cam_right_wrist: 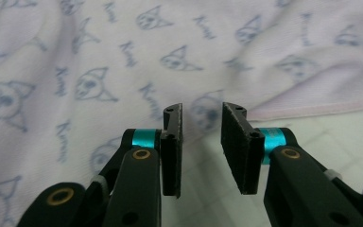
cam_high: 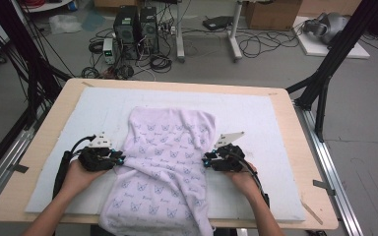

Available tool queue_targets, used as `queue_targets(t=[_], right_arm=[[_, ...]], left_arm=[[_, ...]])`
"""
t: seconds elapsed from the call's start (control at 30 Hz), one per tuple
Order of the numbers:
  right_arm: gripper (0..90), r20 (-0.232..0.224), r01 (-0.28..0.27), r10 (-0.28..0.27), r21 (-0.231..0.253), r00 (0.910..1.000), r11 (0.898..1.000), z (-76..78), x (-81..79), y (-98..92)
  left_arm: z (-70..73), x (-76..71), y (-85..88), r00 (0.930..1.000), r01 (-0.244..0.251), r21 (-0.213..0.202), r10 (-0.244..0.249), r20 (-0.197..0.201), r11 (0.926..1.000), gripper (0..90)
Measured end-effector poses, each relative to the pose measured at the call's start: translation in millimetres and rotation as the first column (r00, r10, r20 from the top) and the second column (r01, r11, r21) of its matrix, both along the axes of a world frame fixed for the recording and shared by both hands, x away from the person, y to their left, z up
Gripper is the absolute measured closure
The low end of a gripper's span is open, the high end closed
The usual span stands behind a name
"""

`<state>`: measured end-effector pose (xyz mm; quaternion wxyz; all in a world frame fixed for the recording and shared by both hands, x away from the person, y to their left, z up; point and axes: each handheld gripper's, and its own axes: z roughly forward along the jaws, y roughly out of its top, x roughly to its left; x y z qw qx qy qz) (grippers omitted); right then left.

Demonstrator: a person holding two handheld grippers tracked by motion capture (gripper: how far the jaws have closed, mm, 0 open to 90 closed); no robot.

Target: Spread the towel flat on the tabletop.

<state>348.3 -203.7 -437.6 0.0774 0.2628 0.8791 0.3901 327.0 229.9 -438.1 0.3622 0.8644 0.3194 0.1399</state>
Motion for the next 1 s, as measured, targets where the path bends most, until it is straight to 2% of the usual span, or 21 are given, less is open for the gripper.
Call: queue_targets(t=[0.07,0.13,0.2,0.33,0.47,0.57,0.63,0.67,0.73,0.83,0.93,1.0], right_arm=[[70.3,0.002,0.016,-0.016,-0.005,0.9999,1.000,0.5,2.9,-2.0],[70.3,0.004,0.018,-0.018,-0.007,0.9998,1.000,1.4,4.4,-2.1],[70.6,0.011,0.023,-0.023,-0.007,0.9997,1.000,2.4,5.4,-1.1],[71.2,0.013,0.022,-0.021,-0.020,0.9997,1.000,3.1,8.4,2.9],[71.2,0.004,-0.002,0.002,-0.013,1.0000,1.000,1.0,12.7,10.3],[72.6,0.002,-0.016,0.016,-0.034,0.9999,0.999,-3.9,13.3,16.8],[85.4,0.007,-0.019,0.019,-0.030,0.9998,0.999,-4.0,15.2,15.3],[88.7,-0.018,-0.025,0.025,-0.017,0.9995,1.000,-4.0,16.2,13.6],[89.6,-0.026,-0.025,0.025,-0.016,0.9994,1.000,-3.0,15.9,11.3],[89.9,-0.015,-0.014,0.014,-0.031,0.9998,0.999,0.5,14.7,1.8],[90.0,0.003,0.037,-0.037,-0.057,0.9993,0.998,6.7,16.2,-14.1],[90.0,0.005,0.070,-0.070,-0.038,0.9975,0.997,12.1,18.6,-24.7]], left_arm=[[1.3,0.7,1.5,0.9999,-0.007,0.013,0.007,0.007,0.9999,86.5],[3.4,1.4,4.5,0.9995,-0.025,0.022,0.024,0.018,0.9995,87.2],[7.8,4.5,13.1,0.9970,-0.069,0.020,0.068,0.036,0.9974,87.5],[9.1,8.5,22.3,0.9937,-0.109,-0.001,0.109,0.028,0.9940,87.3],[7.1,7.0,18.8,0.9945,-0.100,0.012,0.100,0.032,0.9949,87.1],[5.2,6.9,19.6,0.9945,-0.101,0.010,0.101,0.029,0.9948,87.1],[5.6,6.2,20.2,0.9949,-0.098,0.006,0.098,0.026,0.9952,87.1],[5.8,5.7,19.9,0.9948,-0.099,0.001,0.099,0.025,0.9951,87.1],[6.8,4.5,20.1,0.9952,-0.093,-0.006,0.093,0.029,0.9957,87.1],[8.7,3.1,19.6,0.9956,-0.086,-0.014,0.087,0.035,0.9962,87.0],[11.1,1.9,17.9,0.9960,-0.080,-0.030,0.081,0.038,0.9963,86.8],[13.4,0.8,17.2,0.9968,-0.067,-0.052,0.069,0.040,0.9964,85.2]])
